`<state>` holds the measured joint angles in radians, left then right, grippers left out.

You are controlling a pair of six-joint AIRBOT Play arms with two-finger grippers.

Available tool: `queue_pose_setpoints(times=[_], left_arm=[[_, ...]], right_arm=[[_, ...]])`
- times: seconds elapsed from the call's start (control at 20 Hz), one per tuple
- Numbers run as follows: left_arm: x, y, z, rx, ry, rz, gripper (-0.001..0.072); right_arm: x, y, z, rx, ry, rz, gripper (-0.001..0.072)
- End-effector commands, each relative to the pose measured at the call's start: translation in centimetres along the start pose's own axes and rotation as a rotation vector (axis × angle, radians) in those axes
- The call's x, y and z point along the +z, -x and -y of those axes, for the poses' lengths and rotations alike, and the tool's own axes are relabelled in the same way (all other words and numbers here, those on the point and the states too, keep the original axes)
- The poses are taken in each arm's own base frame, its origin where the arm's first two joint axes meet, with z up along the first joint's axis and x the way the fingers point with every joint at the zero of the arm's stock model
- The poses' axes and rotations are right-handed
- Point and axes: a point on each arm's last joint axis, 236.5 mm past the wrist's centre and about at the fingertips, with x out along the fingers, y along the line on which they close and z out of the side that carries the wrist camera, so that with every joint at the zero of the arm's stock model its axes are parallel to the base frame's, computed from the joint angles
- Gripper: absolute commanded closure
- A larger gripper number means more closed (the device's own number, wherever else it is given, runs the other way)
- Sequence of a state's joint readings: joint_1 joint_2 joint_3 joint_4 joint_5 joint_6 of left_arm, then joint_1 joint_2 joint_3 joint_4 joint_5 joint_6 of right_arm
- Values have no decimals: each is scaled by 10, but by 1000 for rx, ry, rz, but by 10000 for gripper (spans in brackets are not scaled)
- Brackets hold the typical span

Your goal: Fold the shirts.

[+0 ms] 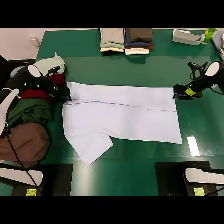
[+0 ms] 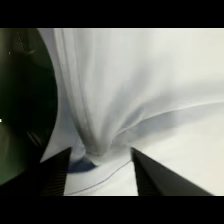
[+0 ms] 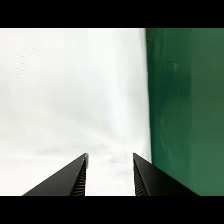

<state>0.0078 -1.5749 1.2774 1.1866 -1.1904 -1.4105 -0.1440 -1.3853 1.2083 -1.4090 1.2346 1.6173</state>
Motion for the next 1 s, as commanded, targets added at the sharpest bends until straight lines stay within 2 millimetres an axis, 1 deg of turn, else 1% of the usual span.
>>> queue_pose_setpoints(times=[0.0,0.05,0.1,0.2,0.25,0.3,0.35,0.45,0.55,0.6,0.7,0.8,0.95], left_arm=[[-14,7,1,4,48,-42,211],[-14,17,2,15,36,-28,212],[-15,29,4,27,32,-6,212],[-28,51,7,65,9,42,212],[-39,58,10,90,-6,55,212],[-53,61,15,108,-27,63,212],[-66,61,22,112,-39,70,212],[-92,55,36,103,-62,71,212],[-113,47,41,99,-63,52,212],[-121,43,42,99,-54,34,211],[-124,38,42,99,-49,26,211],[-118,38,42,98,-49,54,211],[-117,38,43,96,-45,59,211]], right_arm=[[-6,12,-4,21,-13,17,373],[-11,22,4,-7,-6,23,373],[-21,32,13,-39,0,24,373],[-55,39,31,-88,-12,-21,360],[-77,37,38,-90,-32,-60,280],[-100,32,45,-94,-57,-105,191],[-125,26,51,-97,-80,-159,190],[-166,12,59,-98,-118,-234,190],[-198,-1,60,-93,-132,-291,191],[-209,-7,60,-92,-140,-316,191],[-227,-17,61,-93,-152,-353,191],[-232,-28,54,-57,-171,-366,191],[-229,-43,37,-11,-160,-370,198]])
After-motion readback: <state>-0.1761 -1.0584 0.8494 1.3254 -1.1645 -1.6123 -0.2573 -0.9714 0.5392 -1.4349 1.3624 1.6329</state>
